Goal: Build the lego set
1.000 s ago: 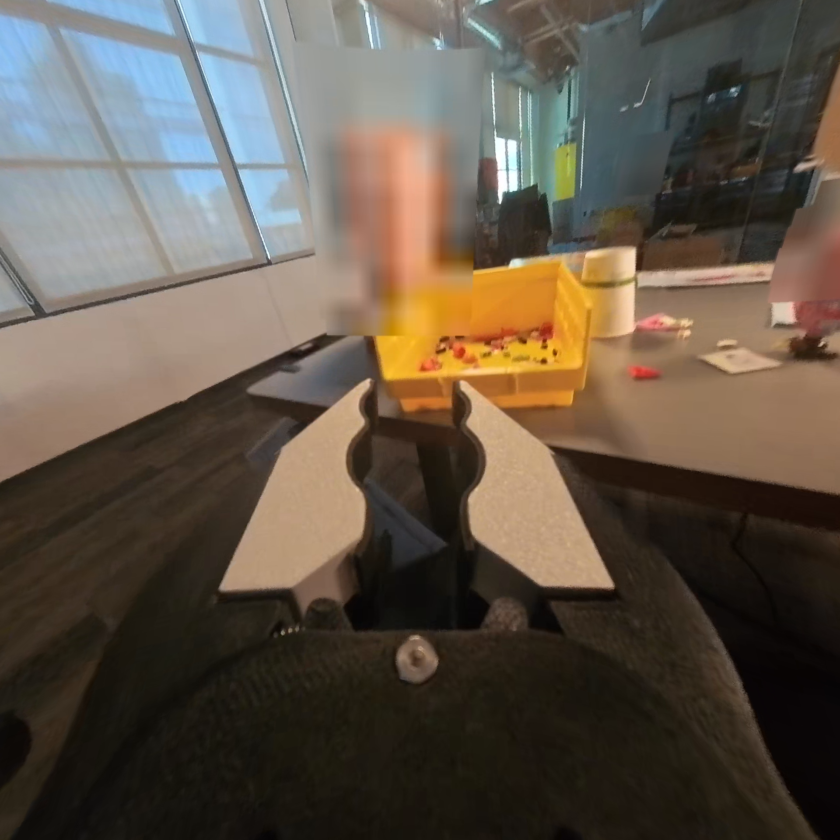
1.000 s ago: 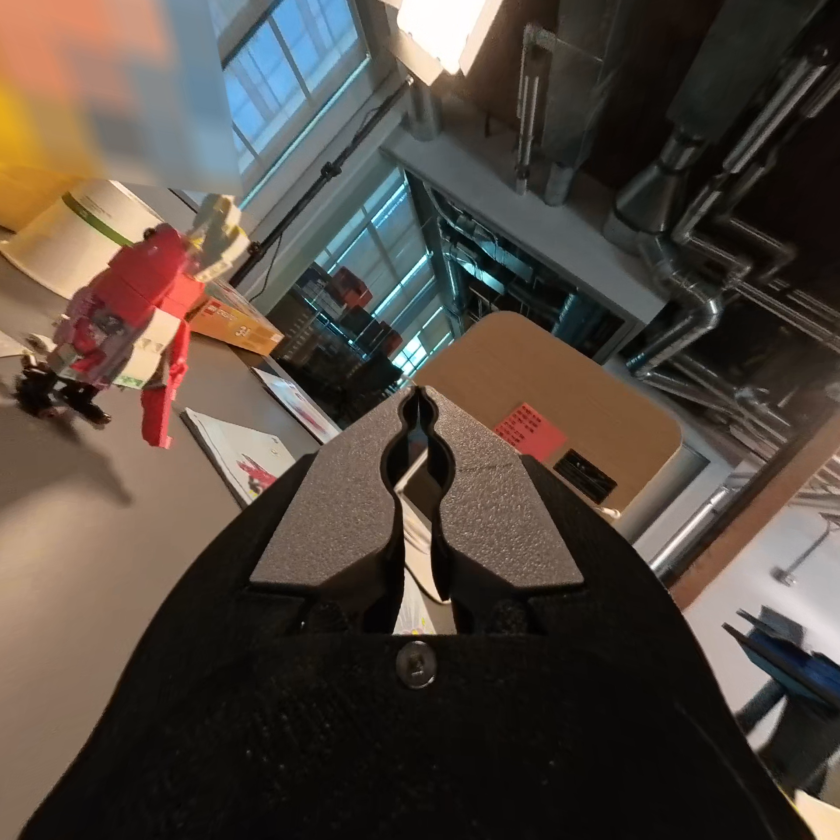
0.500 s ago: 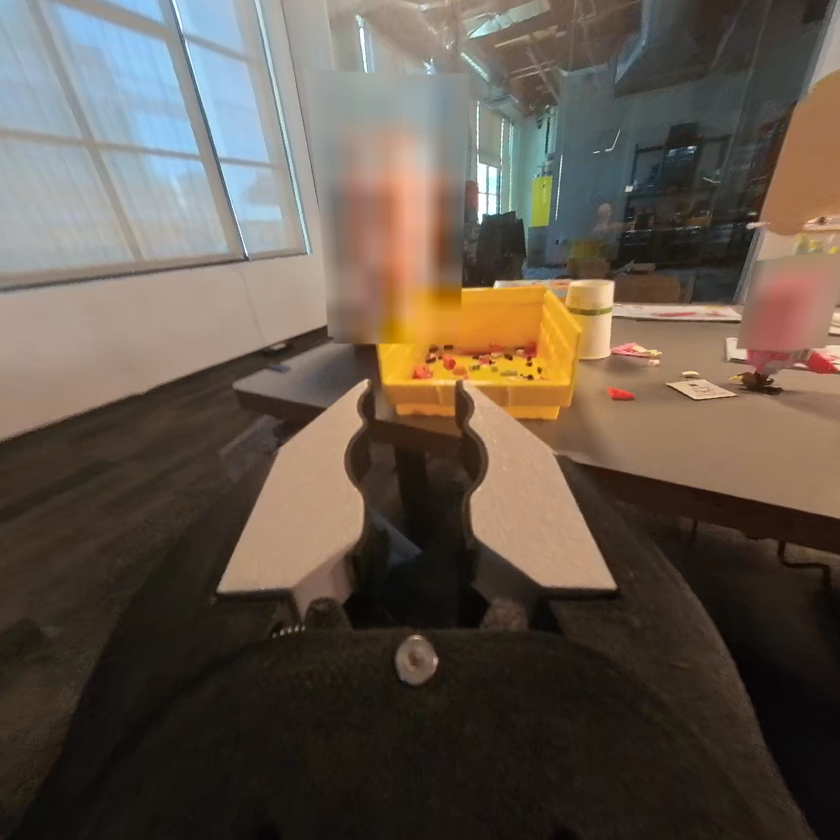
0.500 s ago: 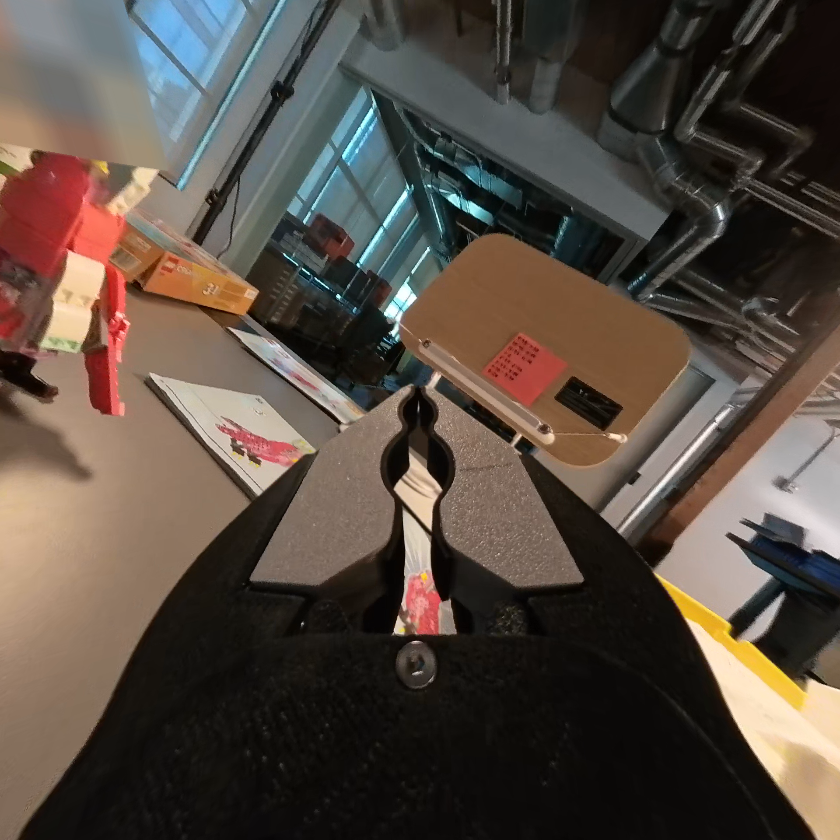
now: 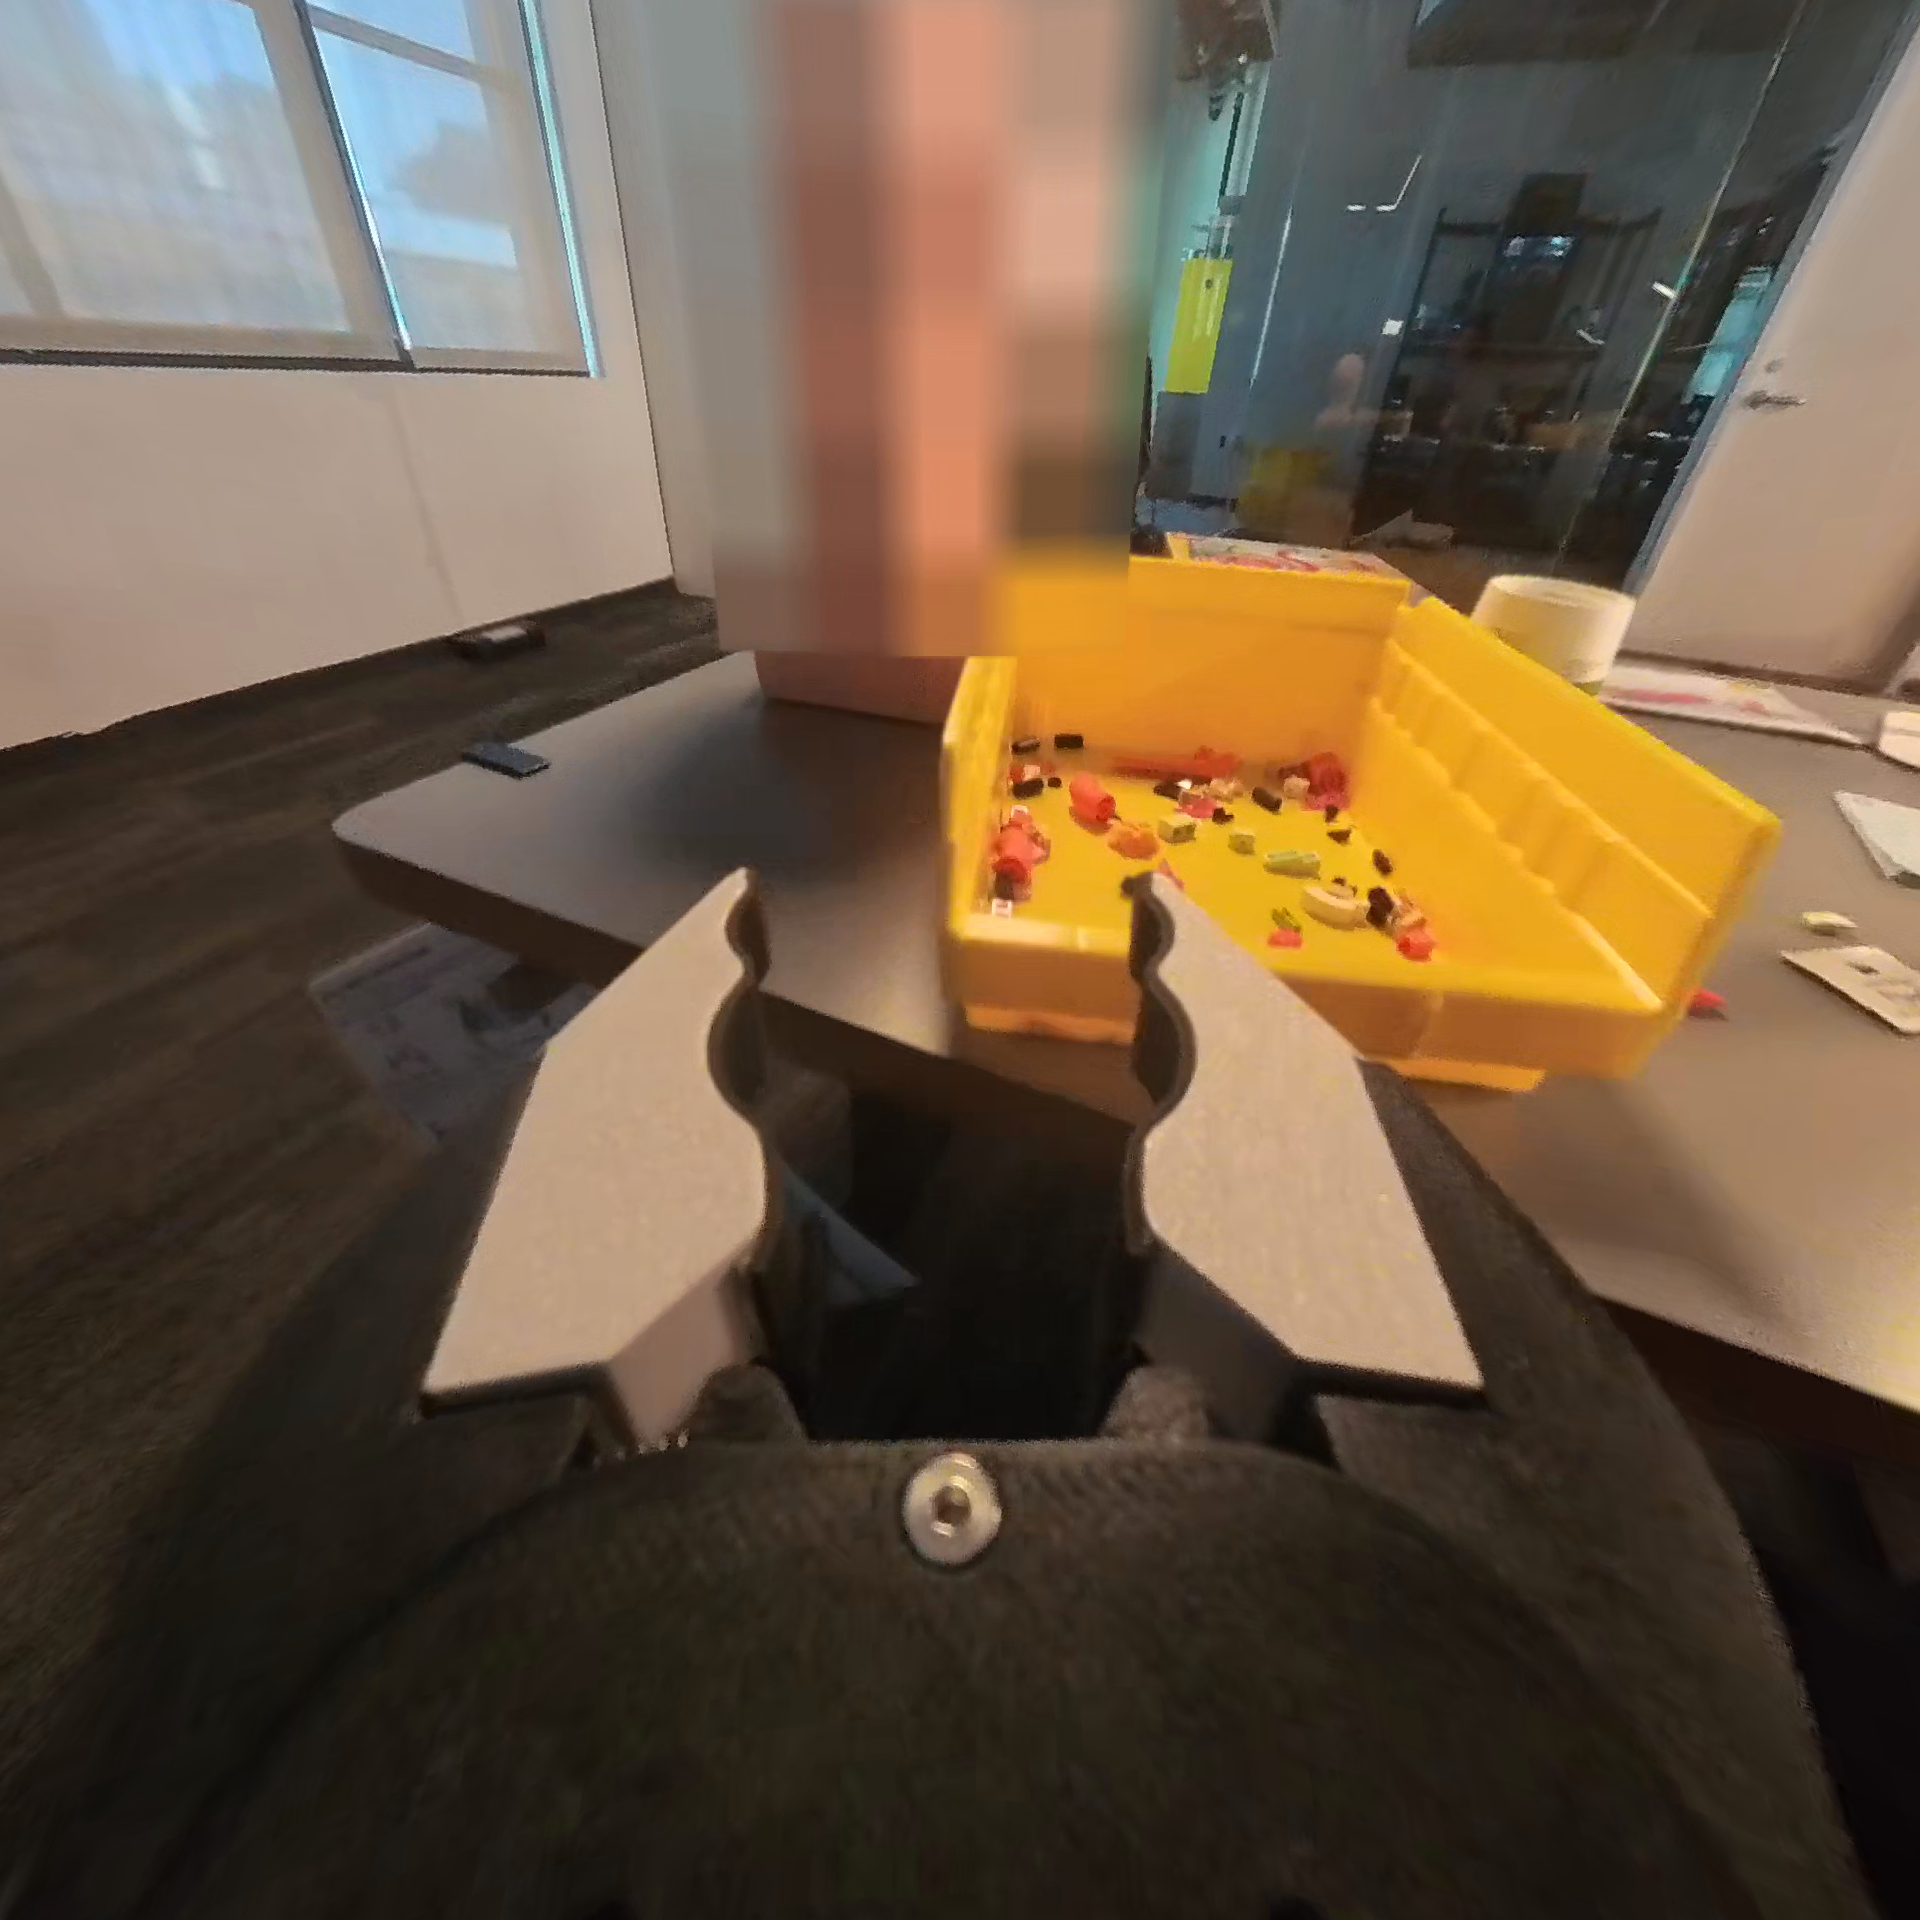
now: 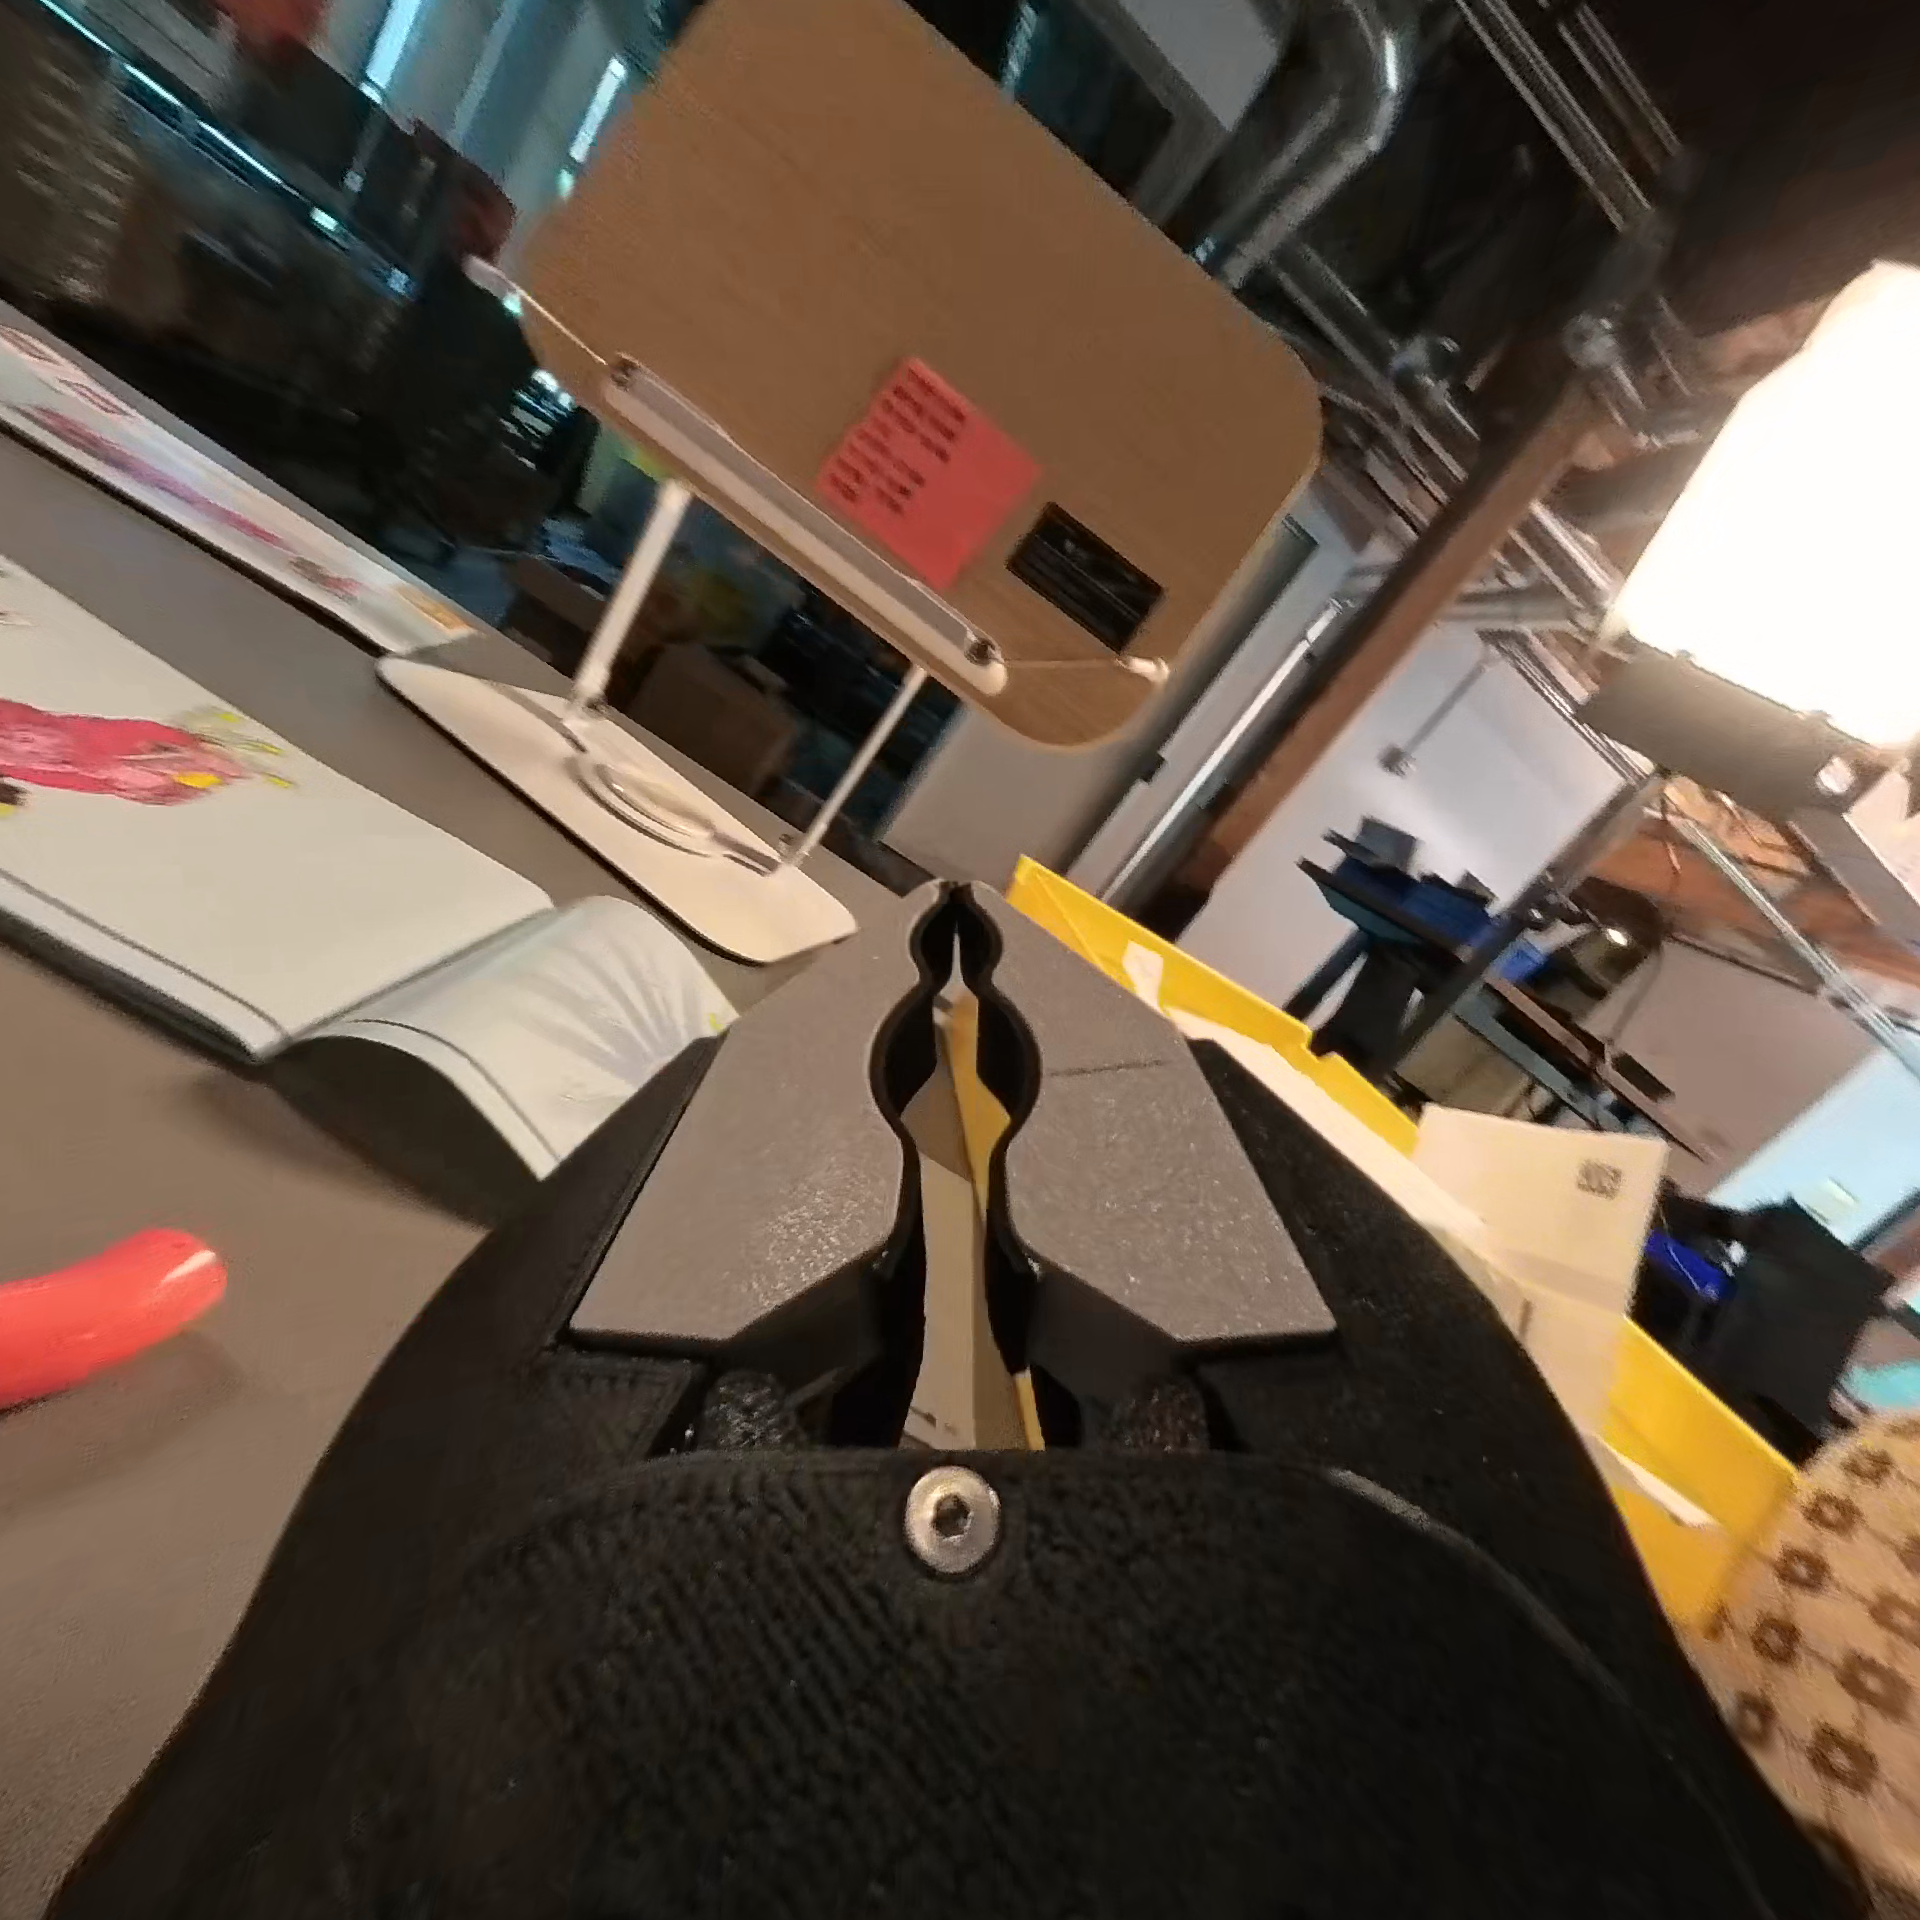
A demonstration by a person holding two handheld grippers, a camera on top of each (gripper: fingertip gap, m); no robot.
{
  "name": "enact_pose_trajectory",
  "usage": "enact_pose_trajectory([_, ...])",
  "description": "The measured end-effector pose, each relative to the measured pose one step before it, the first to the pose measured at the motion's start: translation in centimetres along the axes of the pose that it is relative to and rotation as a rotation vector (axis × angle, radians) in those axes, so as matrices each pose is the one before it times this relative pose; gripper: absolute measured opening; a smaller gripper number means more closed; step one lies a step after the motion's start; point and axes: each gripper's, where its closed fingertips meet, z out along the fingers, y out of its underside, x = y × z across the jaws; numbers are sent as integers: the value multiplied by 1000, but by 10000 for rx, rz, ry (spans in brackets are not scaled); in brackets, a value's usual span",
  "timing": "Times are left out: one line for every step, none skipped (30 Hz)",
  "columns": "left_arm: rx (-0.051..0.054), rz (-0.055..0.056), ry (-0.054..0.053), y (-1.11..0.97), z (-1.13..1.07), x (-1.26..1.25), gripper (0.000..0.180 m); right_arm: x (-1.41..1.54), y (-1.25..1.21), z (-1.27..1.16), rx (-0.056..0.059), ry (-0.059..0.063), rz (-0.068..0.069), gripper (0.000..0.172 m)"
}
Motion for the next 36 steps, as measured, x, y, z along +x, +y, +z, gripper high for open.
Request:
enact_pose_trajectory([26,-9,125,-383,628,-127,69,475,418,23,-173,177,63,0])
enact_pose_trajectory([-48,45,110,-284,582,-101,69,405,396,-2,-159,141,-9,0])
enact_pose_trajectory([-106,98,89,-191,561,-86,69,357,355,-20,-142,125,-86,0])
enact_pose_trajectory([-137,131,88,-161,543,-57,69,323,300,-49,-117,114,-126,0])
enact_pose_trajectory([-159,134,126,-99,547,17,69,304,244,-65,-101,111,-109,0])
enact_pose_trajectory([-221,99,188,0,567,96,68,339,217,-88,-89,131,-55,0])
enact_pose_trajectory([-275,64,281,92,589,212,68,335,171,-89,-73,142,4,0])
enact_pose_trajectory([-296,50,326,138,584,250,68,317,102,-101,-45,127,33,0])
enact_pose_trajectory([-291,40,290,123,544,192,69,246,56,-95,-20,101,21,0])
enact_pose_trajectory([-230,33,219,30,465,97,69,207,7,-104,-3,83,3,0])
enact_pose_trajectory([-149,21,214,-45,425,104,67,131,-29,-96,15,51,6,0])
enact_pose_trajectory([-62,-21,157,-125,403,11,65,53,-83,-81,36,18,4,0])
enact_pose_trajectory([-28,-28,105,-102,414,-58,61,5,-108,-67,53,2,-10,0])
enact_pose_trajectory([-49,18,116,-41,439,-1,58,-27,-130,-47,63,-11,-12,0])
enact_pose_trajectory([-48,93,86,4,457,6,55,-59,-139,-43,69,-32,-10,0])
enact_pose_trajectory([-126,135,-9,89,445,-66,51,-83,-116,-52,61,-49,-6,0])
enact_pose_trajectory([-157,172,-47,96,409,-57,50,-93,-77,-49,38,-57,-8,0])
enact_pose_trajectory([-132,185,-29,96,374,7,50,-86,-13,-34,2,-40,-31,0])
enact_pose_trajectory([-173,120,3,177,342,57,50,-29,39,-17,-34,-3,-58,0])
enact_pose_trajectory([-230,47,12,257,309,68,50,12,97,-1,-65,27,-74,0])
enact_pose_trajectory([-233,33,-15,287,269,-21,50,45,121,-4,-84,49,-88,0])
enact_pose_trajectory([-141,64,-84,220,176,-153,48,43,112,-12,-85,51,-93,0])
enact_pose_trajectory([-11,99,-131,104,89,-246,45,28,132,0,-92,41,-79,0])
enact_pose_trajectory([49,75,-90,87,55,-222,43,28,146,14,-95,32,-66,0])
enact_pose_trajectory([50,9,7,146,89,-109,41,37,160,18,-100,38,-55,0])
enact_pose_trajectory([25,-51,68,222,124,-59,39,86,205,19,-119,57,-35,0])
enact_pose_trajectory([-20,-102,62,291,169,-94,38,123,212,12,-133,72,-11,0])
enact_pose_trajectory([-49,-115,64,320,169,-84,37,134,220,-12,-134,75,0,0])
enact_pose_trajectory([-17,-114,85,222,151,-52,36,133,230,-35,-136,69,-8,0])
enact_pose_trajectory([37,-92,96,82,117,-3,35,132,231,-57,-140,73,-18,0])
enact_pose_trajectory([63,-19,106,-6,120,28,35,136,195,-75,-127,83,-26,0])
enact_pose_trajectory([50,83,98,-64,110,15,35,124,147,-86,-105,85,-47,0])
enact_pose_trajectory([38,145,33,-95,112,-84,35,116,114,-63,-88,86,-76,0])
enact_pose_trajectory([41,130,-4,-138,134,-145,35,104,85,-43,-73,93,-89,0])
enact_pose_trajectory([16,62,47,-108,176,-76,36,92,75,-20,-68,92,-84,0])
enact_pose_trajectory([-28,0,149,-41,222,81,36,72,92,34,-74,83,-81,0])
